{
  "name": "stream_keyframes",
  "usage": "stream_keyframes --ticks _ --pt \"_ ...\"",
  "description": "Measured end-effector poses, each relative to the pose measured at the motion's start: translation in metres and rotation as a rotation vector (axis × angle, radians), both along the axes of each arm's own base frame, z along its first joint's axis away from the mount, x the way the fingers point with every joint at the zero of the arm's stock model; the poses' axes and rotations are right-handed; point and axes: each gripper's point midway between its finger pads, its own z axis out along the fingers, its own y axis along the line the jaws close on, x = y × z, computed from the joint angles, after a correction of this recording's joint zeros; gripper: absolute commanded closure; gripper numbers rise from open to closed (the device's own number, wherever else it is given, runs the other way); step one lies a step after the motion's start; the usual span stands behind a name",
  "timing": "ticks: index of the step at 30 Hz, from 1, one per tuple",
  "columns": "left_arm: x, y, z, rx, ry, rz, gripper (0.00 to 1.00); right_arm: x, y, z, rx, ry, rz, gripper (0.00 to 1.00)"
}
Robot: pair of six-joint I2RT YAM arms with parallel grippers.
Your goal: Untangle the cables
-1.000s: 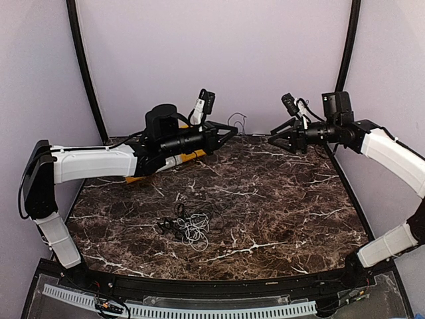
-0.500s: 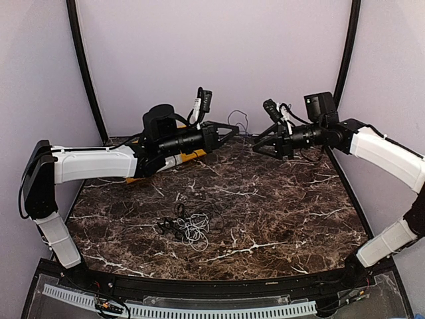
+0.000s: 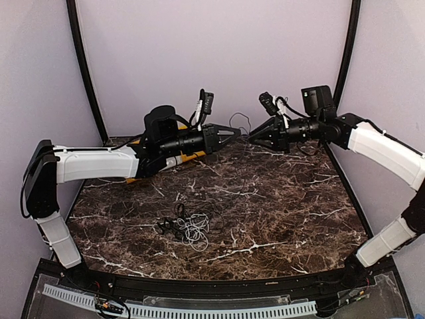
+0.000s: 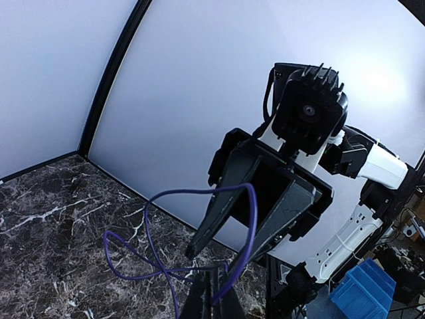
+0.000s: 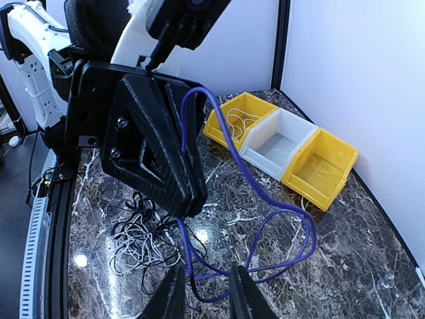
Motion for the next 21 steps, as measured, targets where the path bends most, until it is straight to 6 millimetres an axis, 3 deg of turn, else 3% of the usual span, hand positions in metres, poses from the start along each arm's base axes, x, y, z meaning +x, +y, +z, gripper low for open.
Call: stream_keyframes --ticks 2,12,21 --pt "0.0 -0.001 -0.003 0.002 0.008 -0.005 1.0 0.0 0.002 -0.002 -0.004 0.004 0.005 1.0" --pt "0.005 0.0 -0.014 0.021 0.019 0.023 1.0 0.004 -0.003 -0.006 0.0 0.032 -0.002 1.0" --pt "0.02 0.018 -0.064 0.105 0.089 0.127 1.0 0.046 -0.07 -0.006 0.075 0.088 -0.219 1.0"
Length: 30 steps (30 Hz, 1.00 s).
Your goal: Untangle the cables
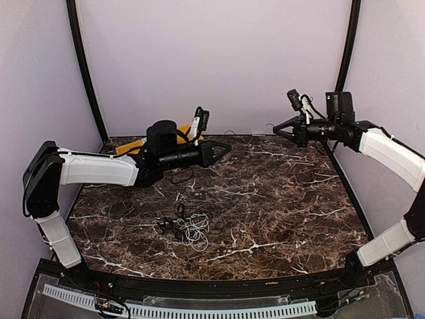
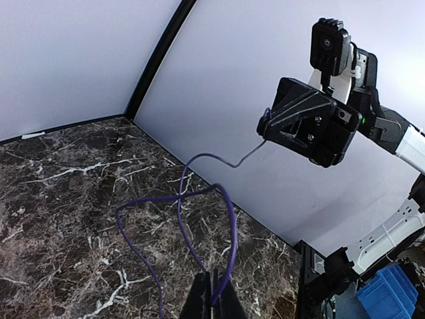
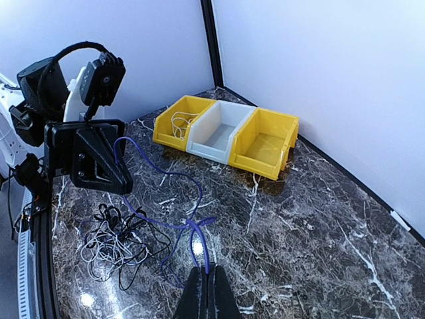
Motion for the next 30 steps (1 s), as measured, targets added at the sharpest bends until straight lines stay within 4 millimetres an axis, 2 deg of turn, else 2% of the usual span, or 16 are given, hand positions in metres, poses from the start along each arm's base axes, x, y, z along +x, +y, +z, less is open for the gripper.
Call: stream_keyframes --ticks 6,8,11,15,17,18,20,22,26,30 --pt "0.009 0.002 -0.011 0.028 0.026 0.026 1.0 0.001 -0.004 -0.023 -0.005 0.052 -0.023 1.0" --pt "0.014 -0.002 -0.022 0.046 0.045 0.031 1.0 0.0 -0.005 -0.035 -0.019 0.069 -0.029 1.0" --pt "0.025 -0.01 -0.056 0.104 0.097 0.045 1.0 -0.003 -0.01 -0.064 -0.06 0.109 -0.046 0.98" --pt "0.032 -0.012 -0.107 0.211 0.167 0.062 1.0 -0.014 -0.017 -0.118 -0.14 0.209 -0.047 0.71" --pt "0.036 -0.012 -0.123 0.268 0.178 0.07 1.0 -0.019 -0.02 -0.146 -0.189 0.281 -0.04 0.6" --pt "0.038 -0.013 -0.125 0.287 0.175 0.073 1.0 -0.021 -0.022 -0.156 -0.209 0.309 -0.038 0.57" --pt "0.047 -0.018 -0.114 0.31 0.138 0.08 1.0 -0.025 -0.026 -0.165 -0.231 0.344 -0.039 0.52" --pt "0.057 -0.024 -0.09 0.315 0.081 0.088 1.0 -0.026 -0.032 -0.165 -0.239 0.349 -0.045 0.47" --pt "0.076 -0.034 -0.018 0.288 -0.067 0.111 1.0 -0.028 -0.041 -0.157 -0.25 0.332 -0.054 0.45" --pt "0.088 -0.03 0.054 0.274 -0.182 0.151 1.0 -0.035 -0.046 -0.141 -0.261 0.272 -0.06 0.43"
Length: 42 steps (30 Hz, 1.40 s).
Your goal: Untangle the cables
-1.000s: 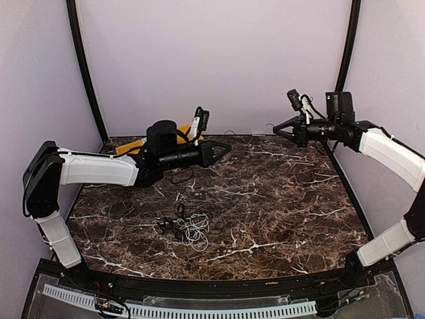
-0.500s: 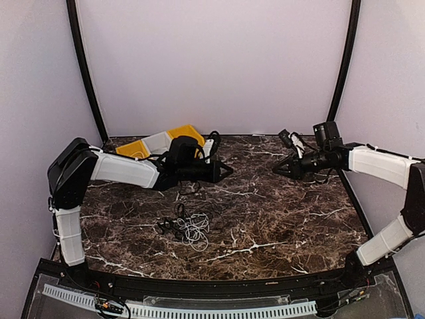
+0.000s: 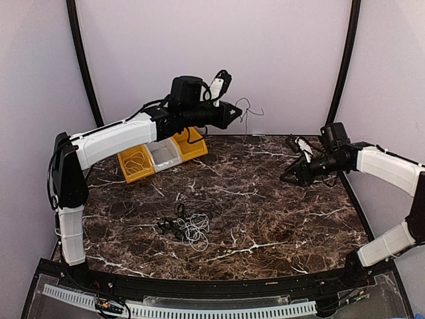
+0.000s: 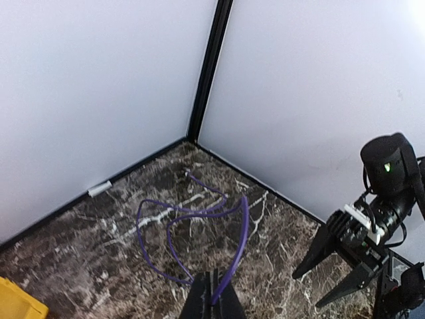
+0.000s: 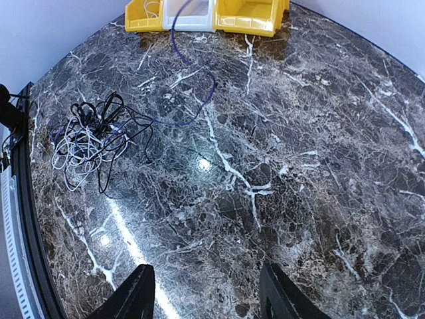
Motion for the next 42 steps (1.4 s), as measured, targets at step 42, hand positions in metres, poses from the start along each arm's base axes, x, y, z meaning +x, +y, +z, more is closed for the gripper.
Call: stream_keyframes --ticks 42 --pt "0.073 0.327 0.259 -0.014 -0.466 0.82 1.0 -0.004 -0.015 -0.026 -0.085 -0.047 -0.032 0.42"
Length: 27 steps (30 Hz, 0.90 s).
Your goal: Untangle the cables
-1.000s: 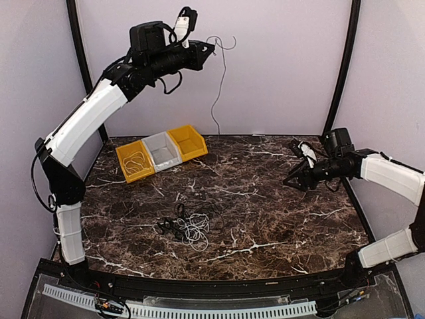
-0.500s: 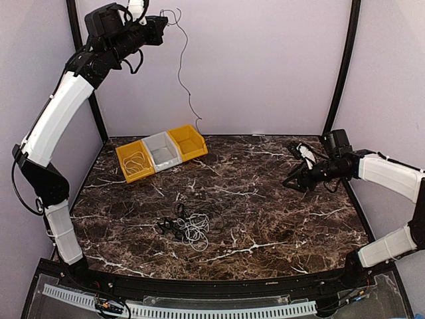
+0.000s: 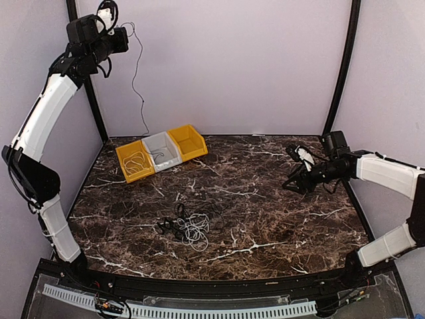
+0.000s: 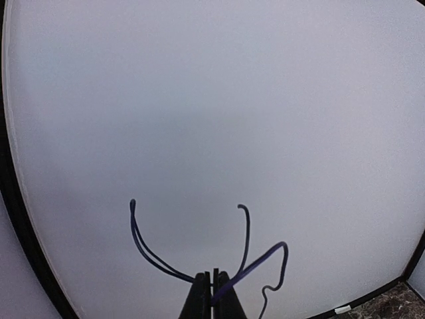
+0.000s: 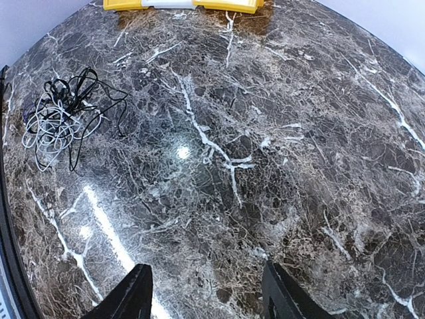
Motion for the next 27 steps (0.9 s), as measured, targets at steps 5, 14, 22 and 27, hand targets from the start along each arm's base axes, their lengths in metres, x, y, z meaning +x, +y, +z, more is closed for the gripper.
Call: stream_keyframes --ticks 5,14,22,27 --pt "0.019 0.027 -0.038 -0.01 0.101 0.043 1.0 0.001 -0.001 -0.005 -0.009 0.009 -0.001 0.42" --pt "0.039 0.0 -0.128 -0.009 0.307 -0.103 1.0 0.001 -0.001 -0.009 -0.02 0.012 0.004 0.42" --pt "0.058 -0.026 -0.143 -0.058 0.298 -0.226 1.0 0.003 -0.003 -0.014 -0.035 0.018 0.001 0.42" --pt "0.073 -0.035 -0.187 -0.077 0.361 -0.251 1.0 0.004 -0.004 -0.015 -0.044 0.014 -0.004 0.42"
